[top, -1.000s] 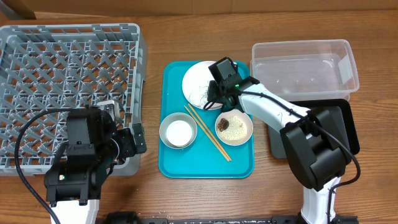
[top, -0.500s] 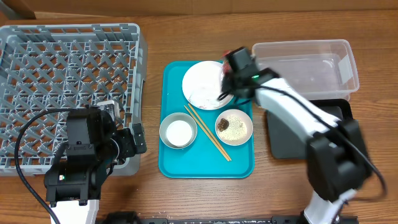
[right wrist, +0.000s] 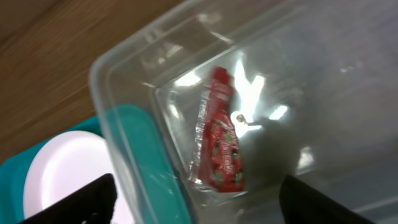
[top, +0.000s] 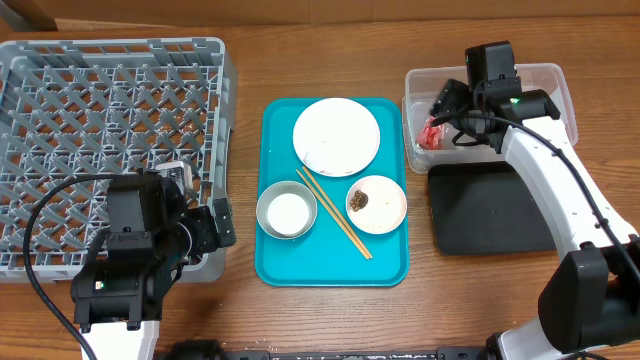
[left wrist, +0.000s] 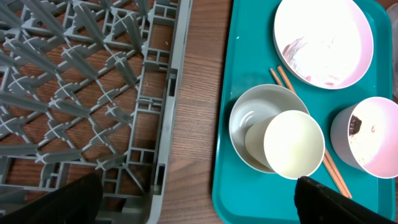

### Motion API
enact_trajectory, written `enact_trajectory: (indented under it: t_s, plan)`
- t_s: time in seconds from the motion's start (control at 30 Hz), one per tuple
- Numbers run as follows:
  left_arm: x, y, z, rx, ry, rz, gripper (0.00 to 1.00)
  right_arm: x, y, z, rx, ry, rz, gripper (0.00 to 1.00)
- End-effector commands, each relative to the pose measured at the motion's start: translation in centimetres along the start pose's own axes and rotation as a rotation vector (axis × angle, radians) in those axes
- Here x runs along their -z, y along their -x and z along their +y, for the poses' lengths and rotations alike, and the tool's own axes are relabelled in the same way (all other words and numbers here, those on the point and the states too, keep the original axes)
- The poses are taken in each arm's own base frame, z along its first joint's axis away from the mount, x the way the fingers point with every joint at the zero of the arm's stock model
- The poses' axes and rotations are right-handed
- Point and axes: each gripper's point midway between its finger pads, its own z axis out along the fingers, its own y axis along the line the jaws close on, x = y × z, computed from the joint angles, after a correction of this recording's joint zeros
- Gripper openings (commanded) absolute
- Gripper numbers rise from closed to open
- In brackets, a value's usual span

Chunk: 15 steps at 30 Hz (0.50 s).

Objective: Sort waste into correct bins and load items into the dishwasher
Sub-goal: 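Carry the red wrapper with the right gripper into the clear bin, then grasp the white tissue from the plate with the right gripper, drop in bin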

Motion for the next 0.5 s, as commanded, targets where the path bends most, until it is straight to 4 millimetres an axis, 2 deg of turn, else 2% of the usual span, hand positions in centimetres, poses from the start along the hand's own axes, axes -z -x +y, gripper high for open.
enact_trajectory:
  t_s: [0.0,0.1,0.27,0.33,0.4,0.43,0.47]
  plan:
    - [0.7,0.7,-0.5,-0.004,-0.017,-0.026,1.00,2.3,0.3,4.5,0.192,0.204,0.009,0.89]
    - [0.7,0.7,-0.5,-0.004,-0.017,-0.027,1.00,4.0,-1.0,8.1,0.348,0.351,0.035,0.89]
    - [0.7,0.7,-0.5,-0.004,-0.017,-0.027,1.00,4.4,-6.3,12.5,0.568,0.445,0.100,0.88]
    - [0.7,0.7,-0.5,-0.004,-0.017,-0.027,1.00,3.9,-8.3,13.7,0.644,0.455,0.122,0.88]
    - [0.7,0.7,-0.5,-0.004,-0.017,-0.027,1.00,2.6,-10.5,14.5,0.698,0.417,0.147,0.89]
    - [0.7,0.7,-0.5,-0.004,-0.017,-0.026,1.00,1.3,-12.0,14.8,0.730,0.385,0.169,0.89]
    - [0.7,0.7,-0.5,-0.004,-0.017,-0.026,1.00,0.7,-12.7,15.0,0.744,0.375,0.179,0.89]
